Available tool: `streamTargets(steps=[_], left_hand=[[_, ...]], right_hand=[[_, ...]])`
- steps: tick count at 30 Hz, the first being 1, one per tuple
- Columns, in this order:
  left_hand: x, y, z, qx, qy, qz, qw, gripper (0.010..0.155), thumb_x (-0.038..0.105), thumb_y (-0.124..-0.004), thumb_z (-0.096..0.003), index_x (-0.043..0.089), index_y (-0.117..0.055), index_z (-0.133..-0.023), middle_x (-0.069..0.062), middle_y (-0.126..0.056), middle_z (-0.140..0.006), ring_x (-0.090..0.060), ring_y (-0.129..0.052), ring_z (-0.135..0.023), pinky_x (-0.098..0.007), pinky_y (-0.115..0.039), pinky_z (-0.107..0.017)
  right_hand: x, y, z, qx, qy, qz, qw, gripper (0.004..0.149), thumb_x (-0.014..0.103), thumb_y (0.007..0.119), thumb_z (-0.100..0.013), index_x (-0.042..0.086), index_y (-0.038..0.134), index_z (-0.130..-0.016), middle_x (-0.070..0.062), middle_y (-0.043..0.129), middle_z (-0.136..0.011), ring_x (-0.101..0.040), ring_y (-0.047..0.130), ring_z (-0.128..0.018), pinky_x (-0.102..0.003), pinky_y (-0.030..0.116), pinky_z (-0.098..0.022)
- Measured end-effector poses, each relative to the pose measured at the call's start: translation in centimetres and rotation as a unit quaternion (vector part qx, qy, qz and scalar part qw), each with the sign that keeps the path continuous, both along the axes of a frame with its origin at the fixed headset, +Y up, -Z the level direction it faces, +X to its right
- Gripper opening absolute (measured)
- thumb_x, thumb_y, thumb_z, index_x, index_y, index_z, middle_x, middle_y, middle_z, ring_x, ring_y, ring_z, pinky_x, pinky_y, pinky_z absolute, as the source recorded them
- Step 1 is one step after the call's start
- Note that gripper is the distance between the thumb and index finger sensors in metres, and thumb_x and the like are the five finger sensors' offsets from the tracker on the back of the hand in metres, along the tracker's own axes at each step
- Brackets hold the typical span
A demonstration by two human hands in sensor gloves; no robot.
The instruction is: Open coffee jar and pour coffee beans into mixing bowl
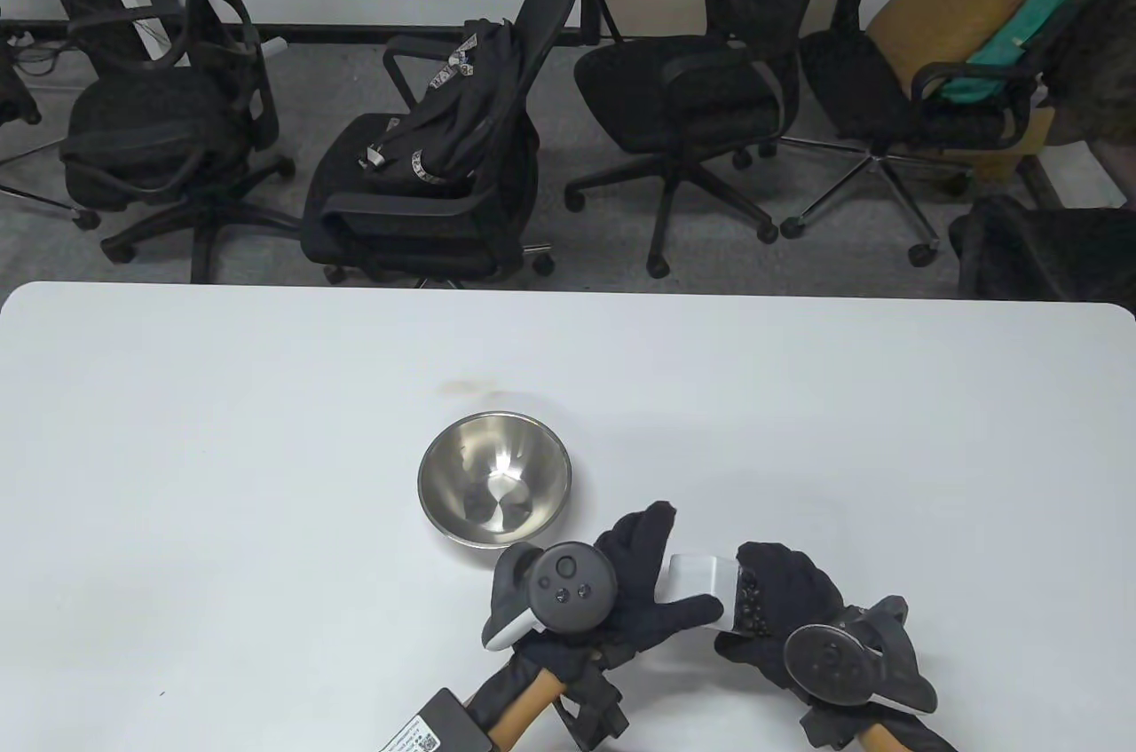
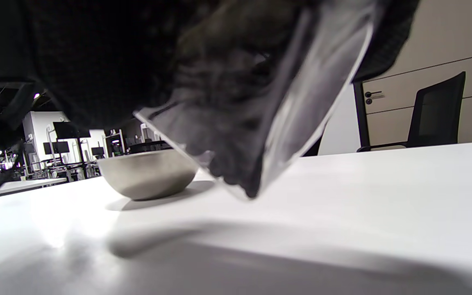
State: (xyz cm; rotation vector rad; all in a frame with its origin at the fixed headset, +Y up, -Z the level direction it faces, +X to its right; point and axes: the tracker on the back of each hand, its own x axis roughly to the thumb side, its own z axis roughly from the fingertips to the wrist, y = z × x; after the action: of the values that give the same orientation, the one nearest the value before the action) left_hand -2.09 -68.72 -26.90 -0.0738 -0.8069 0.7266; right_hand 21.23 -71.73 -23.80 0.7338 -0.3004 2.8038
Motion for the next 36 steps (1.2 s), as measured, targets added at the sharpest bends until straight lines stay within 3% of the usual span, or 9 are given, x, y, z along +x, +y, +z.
streamTargets(steps=[5,11,19,26,36], left_hand=[[0.6,0.7,0.8,0.091,-0.037,-0.034,0.995,0.099,0.057,-0.088,-0.0507,0.002,-0.045,-0.122,-0.028,-0.054,-0.120,-0.049,-0.069,-0.105,-0.065,-0.064,-0.074],[0.9,0.7,0.9,0.099,-0.045,-0.045,0.993,0.091,0.049,-0.091,-0.0510,0.005,-0.053,-0.120,-0.023,-0.062,-0.116,-0.046,-0.075,-0.102,-0.061,-0.068,-0.074],[0.7,0.7,0.6,0.072,-0.032,-0.047,0.996,0.089,0.052,-0.090,-0.0513,0.002,-0.057,-0.118,-0.025,-0.068,-0.112,-0.045,-0.082,-0.095,-0.058,-0.074,-0.071],[0.4,0.3,0.1,-0.006,0.001,-0.029,1.000,0.090,0.055,-0.087,-0.0525,-0.005,-0.061,-0.115,-0.029,-0.075,-0.105,-0.044,-0.089,-0.086,-0.054,-0.080,-0.064],[0.3,-0.1,-0.1,-0.053,0.055,-0.006,0.997,0.091,0.059,-0.085,-0.0535,-0.011,-0.067,-0.109,-0.031,-0.084,-0.094,-0.040,-0.100,-0.071,-0.048,-0.090,-0.051]], right_hand=[[0.0,0.0,0.0,-0.003,0.003,0.003,1.000,0.095,0.050,0.092,-0.044,-0.002,0.041,-0.106,-0.030,0.059,-0.099,-0.044,0.072,-0.084,-0.064,0.069,-0.064],[-0.2,0.0,0.1,-0.001,0.008,0.013,1.000,0.095,0.050,0.092,-0.044,-0.002,0.042,-0.106,-0.030,0.059,-0.099,-0.044,0.072,-0.085,-0.064,0.069,-0.064],[-0.3,0.0,0.1,0.002,0.010,0.020,1.000,0.095,0.050,0.092,-0.044,-0.002,0.041,-0.106,-0.030,0.059,-0.099,-0.044,0.072,-0.085,-0.064,0.069,-0.065],[-0.4,0.0,0.2,0.006,0.009,0.031,0.999,0.095,0.050,0.092,-0.044,-0.001,0.041,-0.106,-0.030,0.059,-0.099,-0.044,0.072,-0.085,-0.064,0.069,-0.065],[-0.6,0.0,0.3,0.013,0.005,0.041,0.999,0.095,0.050,0.092,-0.044,-0.002,0.041,-0.106,-0.030,0.059,-0.099,-0.044,0.071,-0.085,-0.065,0.068,-0.065]])
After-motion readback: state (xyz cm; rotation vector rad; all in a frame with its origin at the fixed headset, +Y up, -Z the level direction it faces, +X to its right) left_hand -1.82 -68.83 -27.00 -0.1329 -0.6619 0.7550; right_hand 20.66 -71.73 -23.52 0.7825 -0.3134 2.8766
